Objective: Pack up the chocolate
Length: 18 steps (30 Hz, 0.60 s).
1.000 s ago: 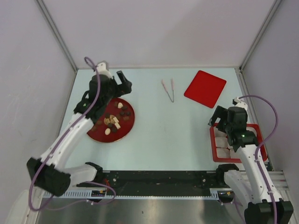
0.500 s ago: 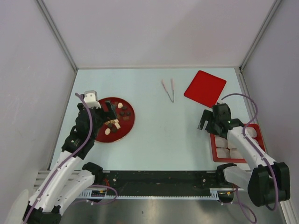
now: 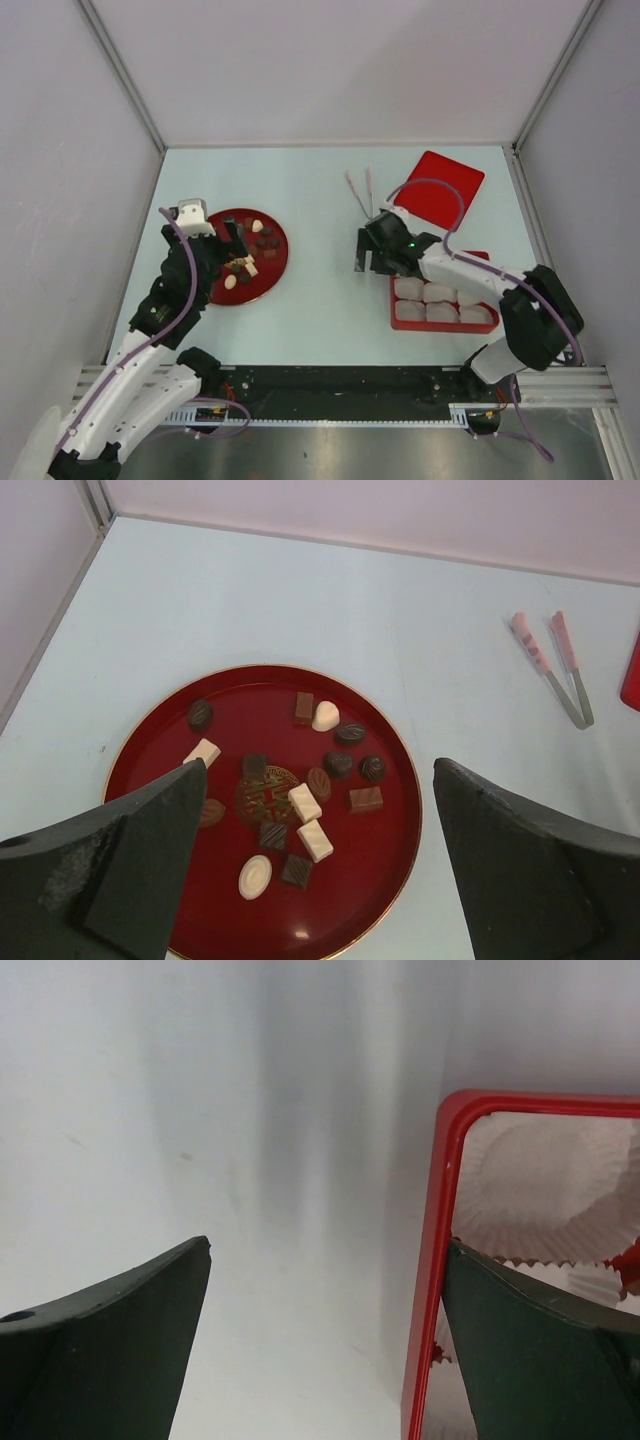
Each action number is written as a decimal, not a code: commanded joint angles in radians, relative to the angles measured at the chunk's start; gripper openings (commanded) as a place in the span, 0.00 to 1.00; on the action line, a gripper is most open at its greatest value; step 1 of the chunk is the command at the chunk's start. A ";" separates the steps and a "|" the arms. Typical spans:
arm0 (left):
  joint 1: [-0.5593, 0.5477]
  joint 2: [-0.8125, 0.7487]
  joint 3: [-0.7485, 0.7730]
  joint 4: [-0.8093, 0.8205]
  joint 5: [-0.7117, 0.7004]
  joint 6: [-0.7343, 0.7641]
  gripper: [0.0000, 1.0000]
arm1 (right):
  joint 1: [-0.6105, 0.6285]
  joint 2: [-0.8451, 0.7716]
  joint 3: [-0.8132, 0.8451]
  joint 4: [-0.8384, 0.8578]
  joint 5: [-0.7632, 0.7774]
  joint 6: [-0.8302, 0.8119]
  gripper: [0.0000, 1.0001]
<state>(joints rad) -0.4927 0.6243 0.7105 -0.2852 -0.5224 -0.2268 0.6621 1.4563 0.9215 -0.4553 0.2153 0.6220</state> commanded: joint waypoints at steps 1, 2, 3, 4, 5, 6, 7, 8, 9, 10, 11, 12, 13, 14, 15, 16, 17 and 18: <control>-0.032 -0.021 -0.011 0.030 -0.067 0.004 1.00 | 0.111 0.145 0.149 0.161 0.055 0.073 1.00; -0.040 -0.024 -0.013 0.031 -0.068 0.003 1.00 | 0.126 0.177 0.205 0.185 0.061 0.082 1.00; -0.043 -0.031 -0.013 0.032 -0.070 0.001 1.00 | 0.142 0.206 0.232 0.199 0.062 0.084 1.00; -0.046 -0.032 -0.016 0.034 -0.070 0.001 1.00 | 0.166 0.263 0.258 0.214 0.061 0.082 1.00; -0.052 -0.034 -0.016 0.035 -0.071 0.001 1.00 | 0.178 0.291 0.290 0.243 0.050 0.081 1.00; -0.053 -0.038 -0.016 0.035 -0.071 -0.002 1.00 | 0.189 0.315 0.350 0.253 0.042 0.071 1.00; -0.055 -0.040 -0.019 0.035 -0.070 -0.003 1.00 | 0.209 0.373 0.385 0.263 0.035 0.064 1.00; -0.056 -0.041 -0.019 0.038 -0.068 -0.005 1.00 | 0.217 0.398 0.417 0.279 0.012 0.059 1.00; -0.058 -0.041 -0.020 0.037 -0.067 -0.008 1.00 | 0.225 0.424 0.475 0.285 0.001 0.045 1.00; -0.058 -0.043 -0.022 0.040 -0.065 -0.009 1.00 | 0.241 0.459 0.503 0.287 -0.005 0.039 1.00; -0.058 -0.044 -0.022 0.038 -0.064 -0.009 1.00 | 0.246 0.473 0.525 0.284 -0.019 0.032 1.00; -0.057 -0.043 -0.022 0.040 -0.062 -0.011 1.00 | 0.252 0.480 0.566 0.282 -0.025 0.015 1.00; -0.056 -0.043 -0.023 0.040 -0.062 -0.012 1.00 | 0.255 0.481 0.580 0.277 -0.030 0.005 1.00; -0.058 -0.041 -0.023 0.040 -0.059 -0.016 1.00 | 0.258 0.469 0.588 0.273 -0.042 -0.005 1.00; -0.057 -0.040 -0.025 0.040 -0.056 -0.017 1.00 | 0.257 0.458 0.593 0.265 -0.050 -0.016 1.00; -0.058 -0.037 -0.025 0.040 -0.053 -0.020 1.00 | 0.257 0.440 0.593 0.257 -0.054 -0.037 1.00; -0.057 -0.032 -0.025 0.040 -0.048 -0.023 1.00 | 0.249 0.402 0.593 0.226 -0.051 -0.057 1.00; -0.058 -0.029 -0.025 0.040 -0.038 -0.026 1.00 | 0.246 0.379 0.593 0.201 -0.044 -0.074 1.00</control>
<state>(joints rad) -0.5426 0.5888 0.6991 -0.2745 -0.5720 -0.2356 0.9207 1.9373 1.4635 -0.2310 0.1738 0.6235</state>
